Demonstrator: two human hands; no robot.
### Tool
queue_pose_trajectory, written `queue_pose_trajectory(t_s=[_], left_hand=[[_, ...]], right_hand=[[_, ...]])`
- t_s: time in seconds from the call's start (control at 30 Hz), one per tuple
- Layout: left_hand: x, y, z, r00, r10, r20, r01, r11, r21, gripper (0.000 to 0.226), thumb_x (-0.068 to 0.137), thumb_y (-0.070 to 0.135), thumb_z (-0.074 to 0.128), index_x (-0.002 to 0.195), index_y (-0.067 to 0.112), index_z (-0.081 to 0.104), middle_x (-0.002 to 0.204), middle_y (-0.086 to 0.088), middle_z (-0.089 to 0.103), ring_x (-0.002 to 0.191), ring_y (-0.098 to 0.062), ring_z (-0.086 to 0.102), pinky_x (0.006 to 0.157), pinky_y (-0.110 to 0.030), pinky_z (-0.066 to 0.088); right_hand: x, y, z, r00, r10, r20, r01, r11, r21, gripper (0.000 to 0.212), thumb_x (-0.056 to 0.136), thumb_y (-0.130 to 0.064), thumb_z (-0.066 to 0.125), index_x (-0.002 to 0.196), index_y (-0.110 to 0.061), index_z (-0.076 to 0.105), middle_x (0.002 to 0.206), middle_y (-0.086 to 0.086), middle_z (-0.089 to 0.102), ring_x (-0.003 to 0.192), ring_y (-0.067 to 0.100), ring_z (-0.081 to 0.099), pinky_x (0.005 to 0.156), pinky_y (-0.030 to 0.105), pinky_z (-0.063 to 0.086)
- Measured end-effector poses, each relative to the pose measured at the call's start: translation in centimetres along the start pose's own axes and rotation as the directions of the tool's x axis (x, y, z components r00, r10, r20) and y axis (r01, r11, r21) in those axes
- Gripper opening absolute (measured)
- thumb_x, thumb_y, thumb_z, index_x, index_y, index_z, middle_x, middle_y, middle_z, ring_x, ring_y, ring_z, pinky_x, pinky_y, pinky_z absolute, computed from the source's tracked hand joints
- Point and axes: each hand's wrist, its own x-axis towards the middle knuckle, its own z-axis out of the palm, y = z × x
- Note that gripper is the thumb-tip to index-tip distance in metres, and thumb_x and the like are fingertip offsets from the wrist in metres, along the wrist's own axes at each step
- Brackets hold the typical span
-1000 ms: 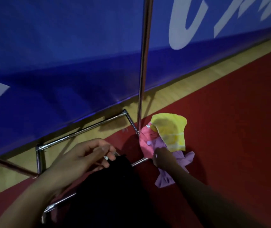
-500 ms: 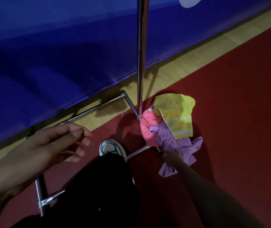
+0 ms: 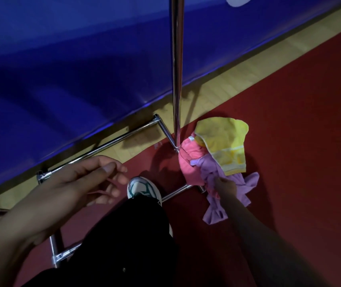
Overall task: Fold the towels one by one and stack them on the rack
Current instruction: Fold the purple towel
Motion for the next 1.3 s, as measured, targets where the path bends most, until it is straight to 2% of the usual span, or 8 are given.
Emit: queue_pose_trajectory(t_s=[0.1, 0.47, 0.57, 0.67, 0.87, 1.1, 1.2, 1.3], left_hand=[[-0.2, 0.2, 0.2, 1.000, 0.028, 0.004, -0.028, 1.000, -0.004, 0.073, 0.056, 0.072, 0.089, 0.101, 0.015, 0.078, 0.101, -0.013, 0.074, 0.080, -0.019, 0.067, 0.071, -0.024, 0.060], [-4.2, -1.2, -1.9, 0.998, 0.003, -0.069, -0.013, 0.988, -0.151, 0.058, 0.074, 0.057, 0.085, 0.106, 0.010, 0.074, 0.099, -0.011, 0.072, 0.075, -0.016, 0.066, 0.067, -0.024, 0.057], [-5.7, -1.3, -2.2, 0.989, 0.013, -0.148, -0.040, 0.984, -0.176, 0.024, 0.103, 0.020, 0.055, 0.113, 0.003, 0.068, 0.100, -0.013, 0.071, 0.073, -0.017, 0.064, 0.067, -0.027, 0.053], [-7.0, -1.3, -2.7, 0.982, 0.018, -0.189, -0.031, 0.997, -0.066, 0.021, 0.107, 0.013, 0.051, 0.116, 0.004, 0.068, 0.101, -0.011, 0.076, 0.076, -0.018, 0.067, 0.067, -0.028, 0.056], [-11.4, -2.0, -4.9, 0.993, -0.099, -0.064, 0.108, 0.980, 0.166, 0.029, 0.105, 0.031, 0.059, 0.124, 0.010, 0.065, 0.112, -0.013, 0.076, 0.102, -0.025, 0.075, 0.081, -0.036, 0.057], [-16.1, -4.3, -8.6, 0.949, 0.214, -0.230, -0.247, 0.961, -0.127, 0.091, 0.076, 0.050, 0.087, 0.151, 0.027, 0.041, 0.132, 0.001, 0.070, 0.117, -0.019, 0.065, 0.099, -0.046, 0.055], [-17.6, -4.7, -11.0, 0.932, 0.261, -0.251, -0.346, 0.847, -0.403, 0.091, 0.087, 0.018, 0.081, 0.156, 0.050, 0.030, 0.136, -0.001, 0.062, 0.118, -0.029, 0.052, 0.098, -0.056, 0.043], [-19.3, -5.8, -13.8, 0.921, 0.229, -0.314, -0.258, 0.965, -0.053, 0.108, 0.079, 0.038, 0.084, 0.158, 0.056, 0.012, 0.131, 0.001, 0.068, 0.112, -0.024, 0.062, 0.105, -0.049, 0.050]], right_hand=[[-0.6, -0.6, -2.0, 0.942, 0.246, 0.227, -0.302, 0.917, 0.261, 0.011, 0.098, -0.020, 0.063, 0.098, -0.009, 0.064, 0.089, 0.009, 0.064, 0.081, 0.022, 0.064, 0.067, 0.032, 0.049], [-8.8, -14.3, -7.7, 0.727, -0.199, 0.657, -0.368, 0.695, 0.618, 0.015, 0.086, -0.012, 0.057, 0.100, -0.012, 0.063, 0.052, -0.003, 0.043, 0.037, 0.004, 0.034, 0.043, 0.015, 0.020], [-12.7, -19.5, -9.2, 0.631, -0.323, 0.706, -0.245, 0.780, 0.575, 0.052, 0.075, -0.027, 0.064, 0.120, -0.001, 0.068, 0.064, 0.000, 0.058, 0.050, 0.006, 0.051, 0.047, 0.017, 0.034], [-18.6, -24.1, -10.9, 0.509, -0.491, 0.707, -0.021, 0.814, 0.581, 0.047, 0.090, -0.011, 0.047, 0.133, 0.006, 0.058, 0.121, 0.020, 0.067, 0.113, 0.027, 0.062, 0.102, 0.033, 0.046], [-29.3, -32.5, -11.4, 0.444, -0.569, 0.693, 0.231, 0.819, 0.524, 0.031, 0.098, -0.008, 0.055, 0.070, -0.018, 0.064, 0.056, -0.001, 0.061, 0.048, 0.009, 0.056, 0.049, 0.021, 0.047], [-37.1, -38.3, -5.2, 0.161, -0.575, 0.802, 0.094, 0.818, 0.568, 0.032, 0.104, -0.027, 0.056, 0.080, -0.007, 0.059, 0.039, 0.009, 0.040, 0.028, 0.013, 0.036, 0.034, 0.015, 0.027], [-38.4, -37.2, -3.2, 0.123, -0.526, 0.842, -0.077, 0.841, 0.536, 0.028, 0.104, -0.026, 0.056, 0.115, -0.003, 0.068, 0.091, 0.017, 0.077, 0.085, 0.015, 0.076, 0.078, 0.021, 0.059], [-39.6, -36.4, -3.1, 0.009, -0.482, 0.876, 0.022, 0.876, 0.482, 0.030, 0.104, -0.022, 0.052, 0.120, -0.002, 0.069, 0.110, 0.024, 0.074, 0.097, 0.029, 0.075, 0.082, 0.037, 0.062]])
